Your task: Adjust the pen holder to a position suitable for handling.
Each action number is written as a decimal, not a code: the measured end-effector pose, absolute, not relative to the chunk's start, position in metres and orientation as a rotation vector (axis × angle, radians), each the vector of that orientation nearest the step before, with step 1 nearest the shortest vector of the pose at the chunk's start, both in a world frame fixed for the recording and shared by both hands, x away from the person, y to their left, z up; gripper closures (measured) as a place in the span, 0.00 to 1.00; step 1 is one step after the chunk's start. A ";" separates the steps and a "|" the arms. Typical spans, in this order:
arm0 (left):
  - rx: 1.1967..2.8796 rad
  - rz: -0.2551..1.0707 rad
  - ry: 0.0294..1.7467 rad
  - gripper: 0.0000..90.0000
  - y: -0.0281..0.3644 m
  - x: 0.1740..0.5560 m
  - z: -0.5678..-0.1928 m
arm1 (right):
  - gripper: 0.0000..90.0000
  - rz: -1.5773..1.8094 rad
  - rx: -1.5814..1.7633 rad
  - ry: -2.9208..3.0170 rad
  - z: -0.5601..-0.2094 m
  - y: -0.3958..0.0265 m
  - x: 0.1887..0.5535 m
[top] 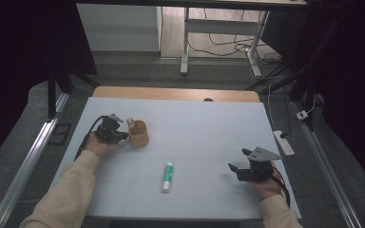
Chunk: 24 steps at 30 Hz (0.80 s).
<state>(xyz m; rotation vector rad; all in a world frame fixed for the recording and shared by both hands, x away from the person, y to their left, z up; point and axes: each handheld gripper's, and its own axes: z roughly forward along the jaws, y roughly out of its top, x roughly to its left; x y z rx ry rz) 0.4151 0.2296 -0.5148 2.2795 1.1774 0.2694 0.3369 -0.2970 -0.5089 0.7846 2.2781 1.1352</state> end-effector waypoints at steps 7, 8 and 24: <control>2.287 0.256 1.123 0.98 0.213 0.415 -0.515 | 0.22 1.132 0.785 2.282 -0.509 -0.297 0.337; 2.286 0.255 1.120 0.98 0.211 0.416 -0.516 | 0.22 1.131 0.784 2.283 -0.509 -0.297 0.337; 2.302 0.238 1.066 0.98 0.180 0.425 -0.520 | 0.22 1.127 0.781 2.284 -0.508 -0.297 0.336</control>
